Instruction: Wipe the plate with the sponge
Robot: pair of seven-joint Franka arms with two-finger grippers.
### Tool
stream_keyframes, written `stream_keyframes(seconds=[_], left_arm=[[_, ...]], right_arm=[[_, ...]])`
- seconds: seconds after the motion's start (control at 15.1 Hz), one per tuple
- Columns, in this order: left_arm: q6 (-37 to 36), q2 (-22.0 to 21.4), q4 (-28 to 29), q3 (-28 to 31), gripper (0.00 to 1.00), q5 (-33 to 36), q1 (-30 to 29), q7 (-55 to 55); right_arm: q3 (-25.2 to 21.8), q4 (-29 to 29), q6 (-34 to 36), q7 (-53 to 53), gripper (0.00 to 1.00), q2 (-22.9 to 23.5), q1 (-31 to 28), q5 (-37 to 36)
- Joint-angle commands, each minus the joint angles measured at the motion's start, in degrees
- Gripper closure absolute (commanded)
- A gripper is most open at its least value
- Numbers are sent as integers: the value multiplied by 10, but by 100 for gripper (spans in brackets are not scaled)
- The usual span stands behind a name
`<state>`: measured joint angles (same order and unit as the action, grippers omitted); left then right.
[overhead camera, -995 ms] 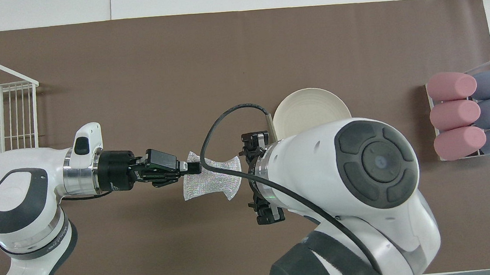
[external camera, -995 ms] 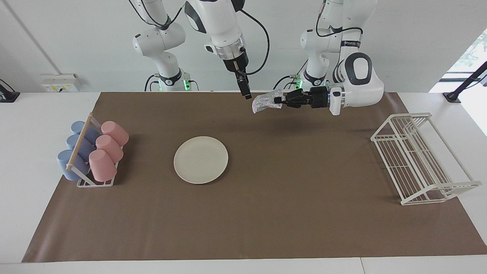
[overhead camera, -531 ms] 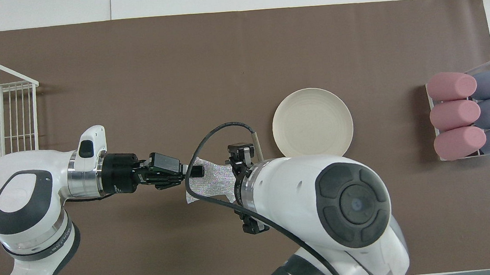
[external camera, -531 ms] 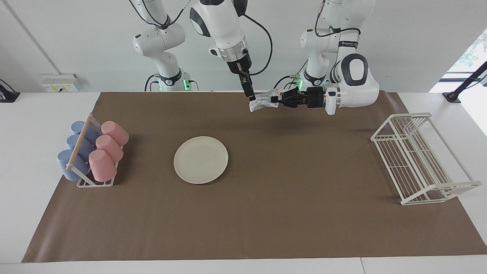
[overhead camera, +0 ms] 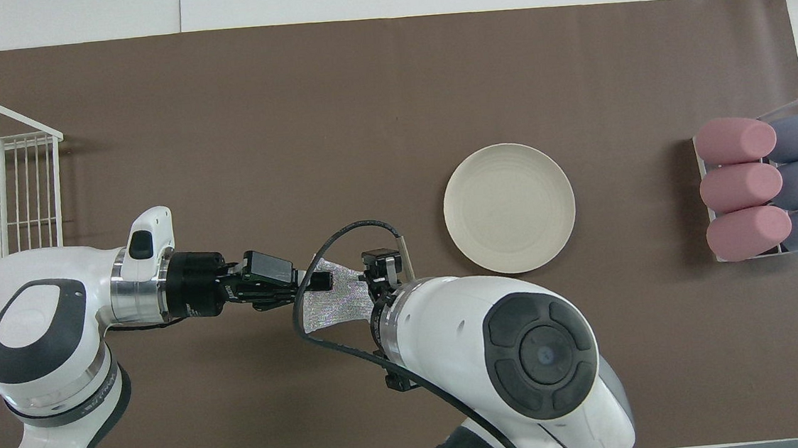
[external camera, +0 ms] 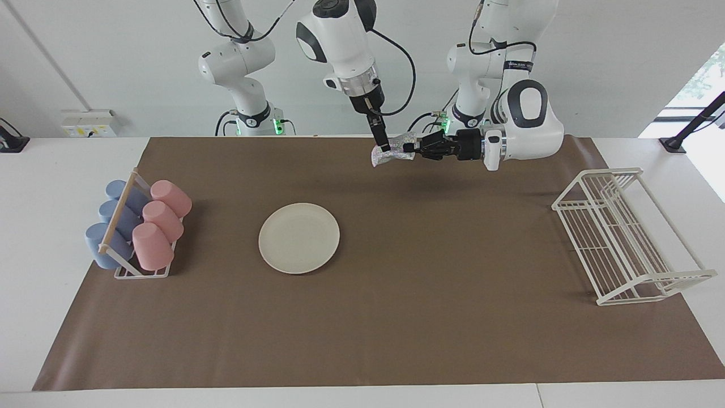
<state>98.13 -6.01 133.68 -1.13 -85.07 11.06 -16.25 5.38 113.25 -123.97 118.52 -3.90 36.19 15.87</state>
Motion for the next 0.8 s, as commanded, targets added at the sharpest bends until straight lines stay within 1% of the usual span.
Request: stream_keyframes(seconds=[0.0, 0.33, 0.53, 0.6, 0.66, 0.73], left_arm=[[-1, -21, 21, 9, 100, -13, 9, -11], [-16, -22, 21, 10, 100, -12, 2, -10], [-15, -22, 22, 10, 100, -12, 2, -10], [-15, -22, 23, 10, 100, -12, 2, -10], [-15, -22, 23, 10, 100, -12, 2, -10], [-15, -22, 23, 10, 100, -12, 2, -10]], right_arm=[[2, 15, -30, -9, 0, -7, -8, 11], [2, 16, -43, -9, 0, 1, -6, 22], [2, 16, -68, -7, 0, 6, -5, 34], [2, 15, -71, -7, 8, 6, -5, 35], [2, 14, -72, -11, 37, 7, -5, 34], [2, 14, -73, -22, 71, 7, -4, 34]])
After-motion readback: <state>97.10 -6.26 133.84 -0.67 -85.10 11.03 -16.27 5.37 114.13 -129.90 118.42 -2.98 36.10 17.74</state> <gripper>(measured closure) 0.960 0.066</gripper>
